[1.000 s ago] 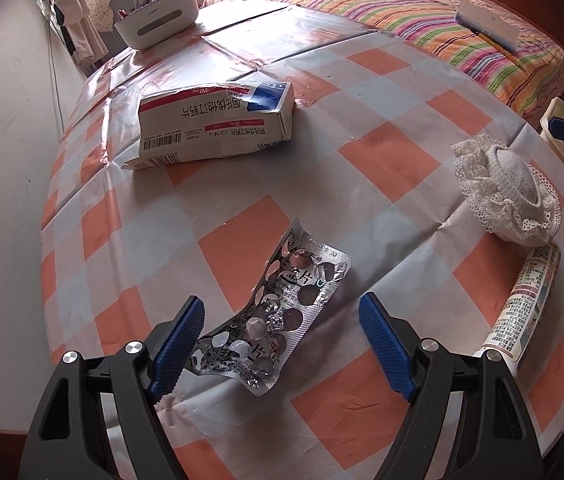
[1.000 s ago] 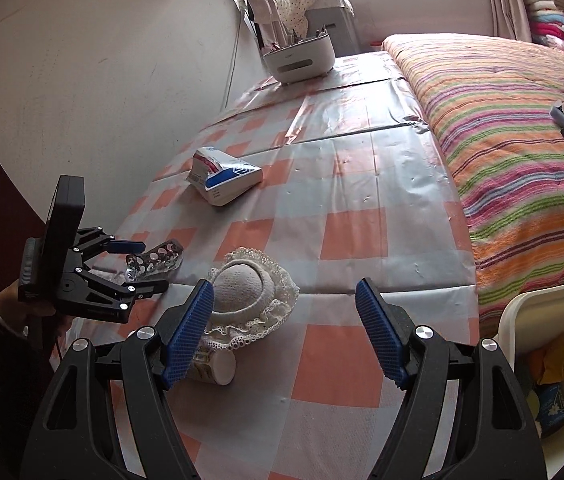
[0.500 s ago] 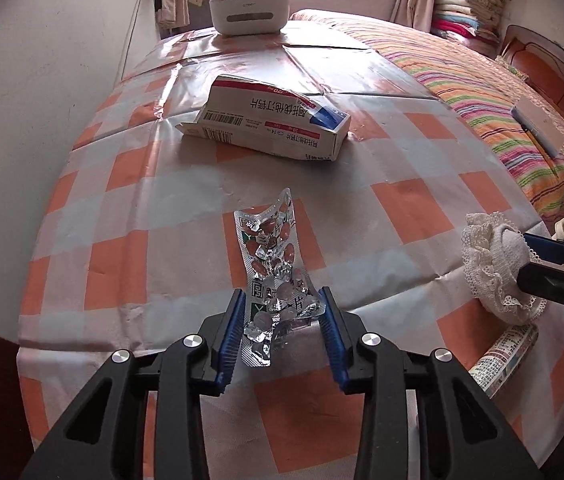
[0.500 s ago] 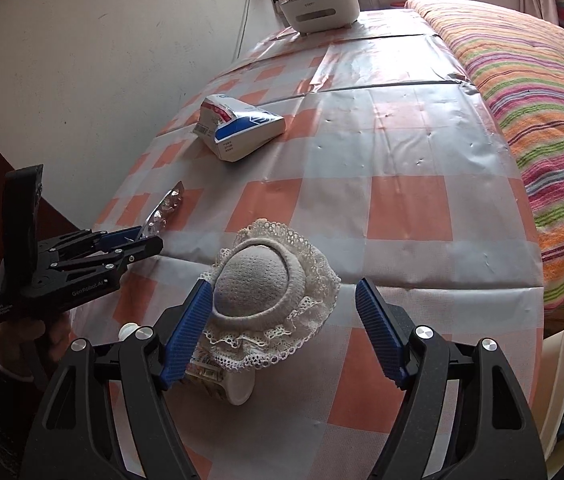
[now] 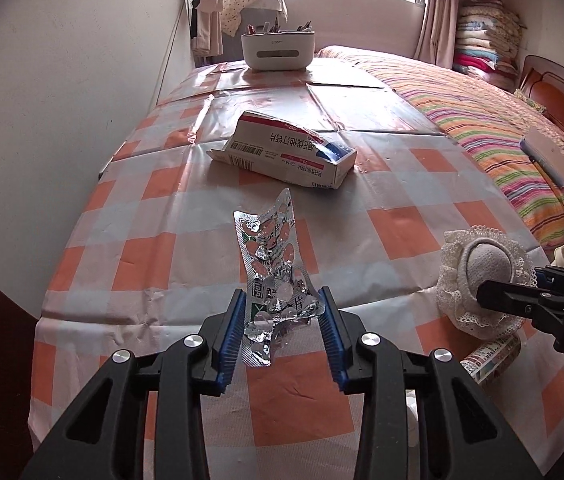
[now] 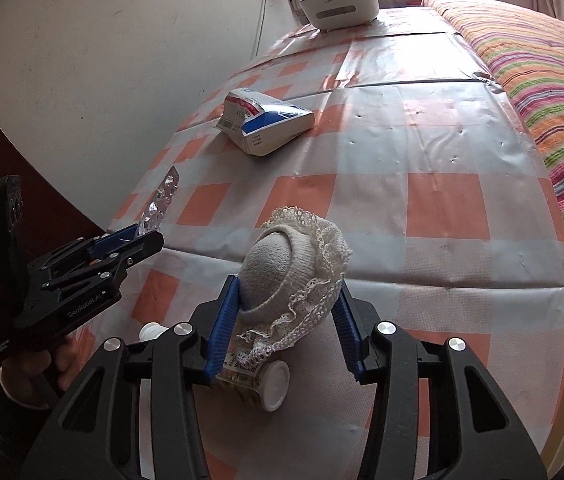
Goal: Collect trash
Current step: 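Carry the blister pack and lace item over to the cream bin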
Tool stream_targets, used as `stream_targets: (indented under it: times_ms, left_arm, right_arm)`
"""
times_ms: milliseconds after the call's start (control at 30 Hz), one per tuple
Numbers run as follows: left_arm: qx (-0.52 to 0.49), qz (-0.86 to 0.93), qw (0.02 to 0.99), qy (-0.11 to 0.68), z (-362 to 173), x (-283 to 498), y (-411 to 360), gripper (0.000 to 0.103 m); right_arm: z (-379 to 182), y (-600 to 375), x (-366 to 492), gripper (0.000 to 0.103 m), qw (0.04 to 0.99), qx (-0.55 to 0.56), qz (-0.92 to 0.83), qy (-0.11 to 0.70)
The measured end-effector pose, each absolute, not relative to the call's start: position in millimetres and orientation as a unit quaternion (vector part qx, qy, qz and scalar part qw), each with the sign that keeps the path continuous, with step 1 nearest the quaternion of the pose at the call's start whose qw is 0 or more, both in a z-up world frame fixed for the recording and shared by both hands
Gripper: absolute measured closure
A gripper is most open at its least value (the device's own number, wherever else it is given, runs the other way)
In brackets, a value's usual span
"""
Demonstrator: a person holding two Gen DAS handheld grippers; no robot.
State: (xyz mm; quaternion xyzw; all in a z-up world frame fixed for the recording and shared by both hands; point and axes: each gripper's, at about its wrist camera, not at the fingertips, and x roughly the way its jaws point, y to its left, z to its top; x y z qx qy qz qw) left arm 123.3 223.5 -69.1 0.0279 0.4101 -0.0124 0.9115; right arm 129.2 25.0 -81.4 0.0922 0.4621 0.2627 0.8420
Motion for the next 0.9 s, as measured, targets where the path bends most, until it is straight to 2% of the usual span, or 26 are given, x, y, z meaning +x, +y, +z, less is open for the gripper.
stream_targets:
  times_ms: [900]
  left_arm:
    - [0.058,0.007,0.939,0.34,-36.8,86.4,172.6,0.067]
  right_arm:
    - [-59.7,-67.1,95.7,0.058,0.887,0.15,0.19,0.393]
